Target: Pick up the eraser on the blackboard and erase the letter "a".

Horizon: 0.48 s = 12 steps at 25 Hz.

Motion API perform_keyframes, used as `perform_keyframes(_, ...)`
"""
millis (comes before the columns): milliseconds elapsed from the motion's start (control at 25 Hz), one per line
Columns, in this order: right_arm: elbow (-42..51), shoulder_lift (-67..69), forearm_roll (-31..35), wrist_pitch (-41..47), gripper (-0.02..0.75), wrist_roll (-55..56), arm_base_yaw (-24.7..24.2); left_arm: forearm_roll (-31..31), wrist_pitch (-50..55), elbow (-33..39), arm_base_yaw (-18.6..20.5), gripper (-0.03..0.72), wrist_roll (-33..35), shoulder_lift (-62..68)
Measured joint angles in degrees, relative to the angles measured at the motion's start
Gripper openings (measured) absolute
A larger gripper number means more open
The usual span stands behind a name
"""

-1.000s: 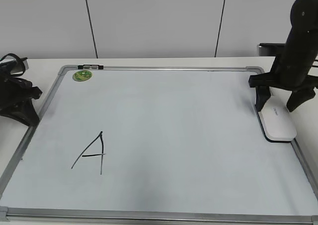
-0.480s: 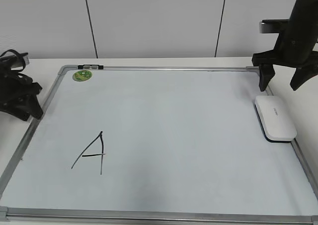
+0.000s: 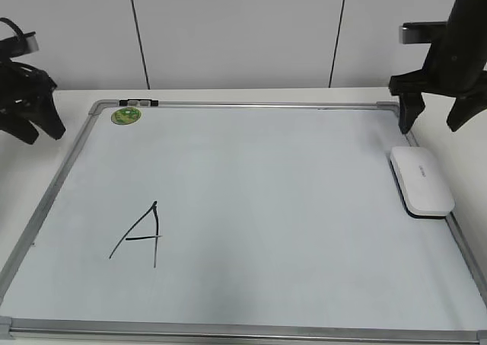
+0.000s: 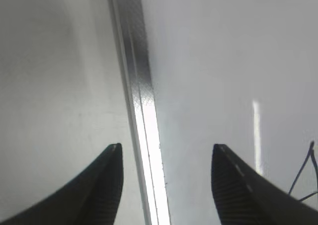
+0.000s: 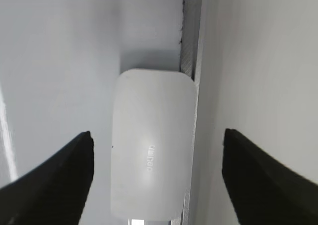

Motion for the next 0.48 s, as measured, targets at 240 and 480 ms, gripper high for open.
perform_keyframes(240,-0.04,-4.71,0.22,0.13,0.594,-0.26,0.34,1.78,0.91,-0.99,-0.09,0.417,-1.17,-5.93)
perform_keyframes(480,-0.04,-10.63,1.86,0.52,0.594,-0.40,0.47,2.65,1.45,-1.02,-0.21,0.416,-2.18,-12.00)
